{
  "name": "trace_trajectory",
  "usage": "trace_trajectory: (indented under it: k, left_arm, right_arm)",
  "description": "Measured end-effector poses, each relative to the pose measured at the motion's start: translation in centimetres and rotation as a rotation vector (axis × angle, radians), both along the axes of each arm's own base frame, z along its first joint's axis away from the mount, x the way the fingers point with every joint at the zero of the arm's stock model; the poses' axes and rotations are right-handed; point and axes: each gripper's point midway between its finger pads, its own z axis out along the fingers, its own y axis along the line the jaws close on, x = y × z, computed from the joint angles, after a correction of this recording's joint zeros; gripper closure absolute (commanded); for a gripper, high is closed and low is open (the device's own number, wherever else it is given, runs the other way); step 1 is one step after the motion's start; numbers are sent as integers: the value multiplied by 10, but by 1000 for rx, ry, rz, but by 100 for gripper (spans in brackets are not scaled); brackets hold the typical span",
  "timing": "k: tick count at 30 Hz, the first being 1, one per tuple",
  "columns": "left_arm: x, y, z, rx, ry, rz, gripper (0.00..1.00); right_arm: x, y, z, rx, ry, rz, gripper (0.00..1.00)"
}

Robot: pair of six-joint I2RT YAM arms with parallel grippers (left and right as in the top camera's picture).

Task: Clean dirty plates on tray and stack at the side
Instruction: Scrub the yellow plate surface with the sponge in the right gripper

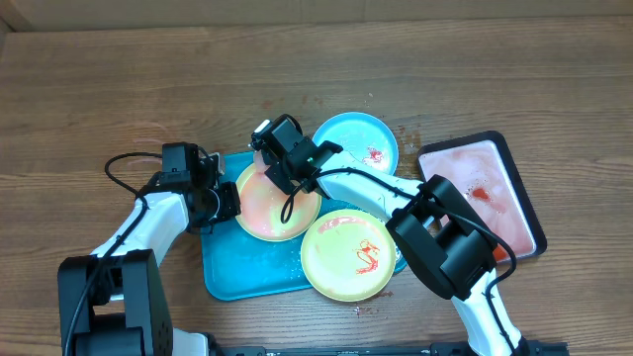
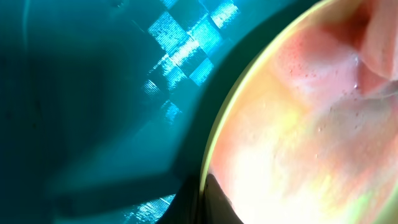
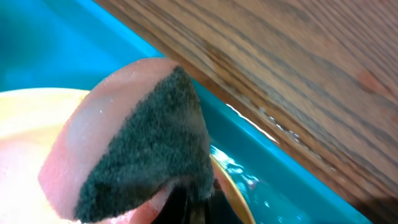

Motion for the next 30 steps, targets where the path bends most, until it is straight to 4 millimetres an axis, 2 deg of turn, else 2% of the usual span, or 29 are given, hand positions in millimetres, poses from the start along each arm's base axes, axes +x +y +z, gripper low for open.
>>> trace_trajectory:
  k: [4, 10, 18, 22, 30]
  left_arm:
    - [1, -1, 0, -2, -3, -1, 96]
    - [1, -1, 0, -5, -3, -3, 96]
    - [-1, -4, 0, -14, 1, -10, 96]
    - [-2, -5, -1, -17, 5, -15, 96]
    - [-2, -4, -1, -14, 5, -12, 96]
  right_arm:
    - [-3, -14, 0, -71, 13, -23, 96]
    - [-18, -39, -1, -188, 77, -40, 96]
    - [-62, -57, -3, -210, 316, 21, 96]
    - [-88, -59, -2, -216, 426, 63, 96]
    - [-113, -38, -1, -161, 495, 136, 96]
